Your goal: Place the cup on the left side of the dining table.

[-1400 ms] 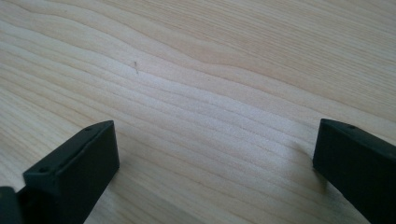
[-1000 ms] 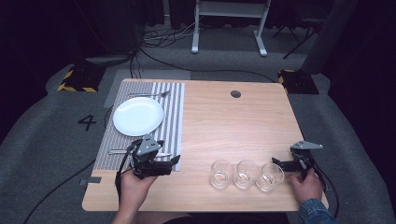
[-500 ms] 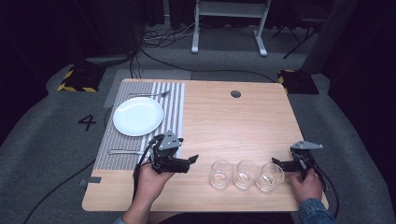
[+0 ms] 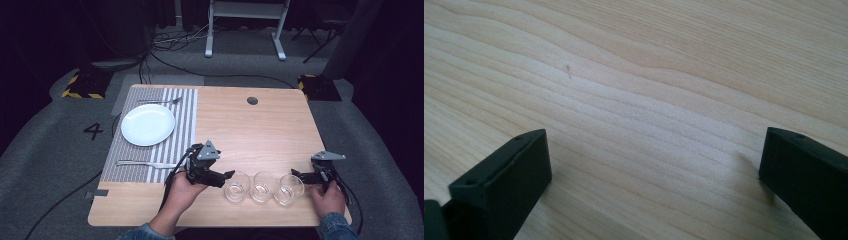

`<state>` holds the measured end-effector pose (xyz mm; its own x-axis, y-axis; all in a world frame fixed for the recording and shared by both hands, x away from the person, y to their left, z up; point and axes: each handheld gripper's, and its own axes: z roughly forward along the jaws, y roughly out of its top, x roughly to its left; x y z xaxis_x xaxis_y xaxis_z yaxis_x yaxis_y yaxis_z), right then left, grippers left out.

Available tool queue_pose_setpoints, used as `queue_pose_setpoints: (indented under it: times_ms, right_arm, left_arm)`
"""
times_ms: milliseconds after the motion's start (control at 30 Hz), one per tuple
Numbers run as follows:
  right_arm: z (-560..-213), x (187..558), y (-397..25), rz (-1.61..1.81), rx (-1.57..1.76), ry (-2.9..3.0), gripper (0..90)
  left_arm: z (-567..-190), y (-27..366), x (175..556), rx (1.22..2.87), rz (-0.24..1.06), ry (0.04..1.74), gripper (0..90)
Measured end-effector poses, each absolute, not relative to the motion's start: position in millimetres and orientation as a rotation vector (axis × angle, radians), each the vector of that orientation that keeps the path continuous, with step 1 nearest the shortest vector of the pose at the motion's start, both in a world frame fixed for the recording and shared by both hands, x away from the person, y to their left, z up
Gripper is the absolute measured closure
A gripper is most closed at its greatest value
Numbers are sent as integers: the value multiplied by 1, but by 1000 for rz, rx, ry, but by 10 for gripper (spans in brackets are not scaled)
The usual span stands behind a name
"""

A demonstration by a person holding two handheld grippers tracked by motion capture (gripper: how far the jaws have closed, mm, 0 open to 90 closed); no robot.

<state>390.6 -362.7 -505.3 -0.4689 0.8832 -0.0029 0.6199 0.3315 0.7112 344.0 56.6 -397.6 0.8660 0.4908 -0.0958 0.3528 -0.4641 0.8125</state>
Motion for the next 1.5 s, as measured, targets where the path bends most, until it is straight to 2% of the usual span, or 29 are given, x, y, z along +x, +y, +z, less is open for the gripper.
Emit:
queue_pose_setpoints:
  times_ms: [233, 433, 700, 900, 1067, 1500]
  right_arm:
    - [-505, 391, -363, 921, 1328, 2212, 6]
    - [-505, 391, -363, 922, 1329, 2212, 7]
    - [-505, 391, -363, 922, 1329, 2212, 6]
    - [-505, 391, -363, 922, 1329, 2212, 6]
    - [-505, 391, -363, 922, 1329, 2212, 6]
    - [-505, 391, -363, 921, 1329, 2211, 7]
  left_arm:
    - [-406, 45, 344, 2029, 81, 614, 195]
    - [-429, 29, 339, 2073, 117, 590, 157]
    - [-447, 14, 333, 2128, 78, 554, 153]
    - [-465, 5, 331, 2207, 120, 548, 160]
    - [-469, 0, 328, 2275, 153, 549, 189]
    - [-466, -2, 327, 2308, 155, 526, 196]
